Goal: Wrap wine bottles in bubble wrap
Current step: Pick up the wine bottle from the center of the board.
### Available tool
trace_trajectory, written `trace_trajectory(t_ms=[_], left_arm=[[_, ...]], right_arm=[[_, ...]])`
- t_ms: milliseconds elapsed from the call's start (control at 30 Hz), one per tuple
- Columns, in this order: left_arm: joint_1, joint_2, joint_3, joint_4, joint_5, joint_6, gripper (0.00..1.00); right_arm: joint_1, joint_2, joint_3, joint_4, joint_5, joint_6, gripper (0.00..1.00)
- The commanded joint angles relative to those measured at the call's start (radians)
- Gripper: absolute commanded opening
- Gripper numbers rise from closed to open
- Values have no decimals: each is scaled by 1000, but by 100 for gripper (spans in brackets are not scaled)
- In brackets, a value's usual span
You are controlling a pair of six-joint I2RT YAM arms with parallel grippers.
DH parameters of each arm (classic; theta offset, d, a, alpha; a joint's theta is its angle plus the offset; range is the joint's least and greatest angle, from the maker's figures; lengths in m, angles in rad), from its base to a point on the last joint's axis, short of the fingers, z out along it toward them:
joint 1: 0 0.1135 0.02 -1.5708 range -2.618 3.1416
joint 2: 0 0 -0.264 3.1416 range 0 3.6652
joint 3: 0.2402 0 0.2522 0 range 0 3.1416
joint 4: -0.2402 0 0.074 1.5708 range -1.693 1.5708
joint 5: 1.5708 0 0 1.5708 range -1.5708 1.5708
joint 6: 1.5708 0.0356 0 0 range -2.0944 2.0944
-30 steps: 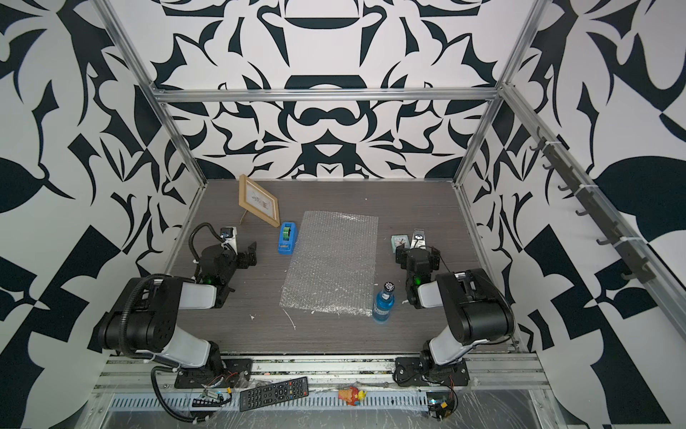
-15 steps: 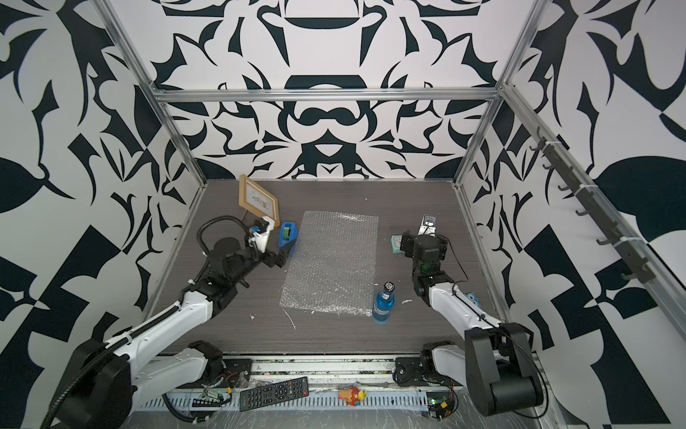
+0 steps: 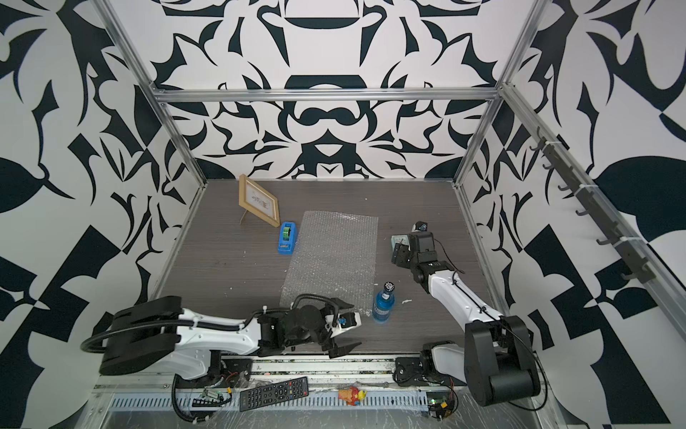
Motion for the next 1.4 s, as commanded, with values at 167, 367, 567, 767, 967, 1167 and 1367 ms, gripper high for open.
trace_trajectory(t_ms=[167,367,567,767,967,1167,1367], left_arm=[[6,240,122,455,-70,-74,99],[61,342,191,482,-30,-181,99],[122,427,228,547,67,-271,92],[134,453,265,536,121,-281,75],[139,450,273,544,157,-308,58],[141,408,290,529,195,-316,37],[145,276,338,418,244,-304,28]], right_arm=[[21,-36,10,-50,-153,100,76],[53,-61,-9,-81,-176,121,74],[78,-61,-48,-60,-201,146,72],[94,-19,-16,-54,-206,154,70],[98,-57,-14,-74,-196,153,70],[98,-117,5,-141,-158,124,70],[96,-170,103,-273,-99,71,71]])
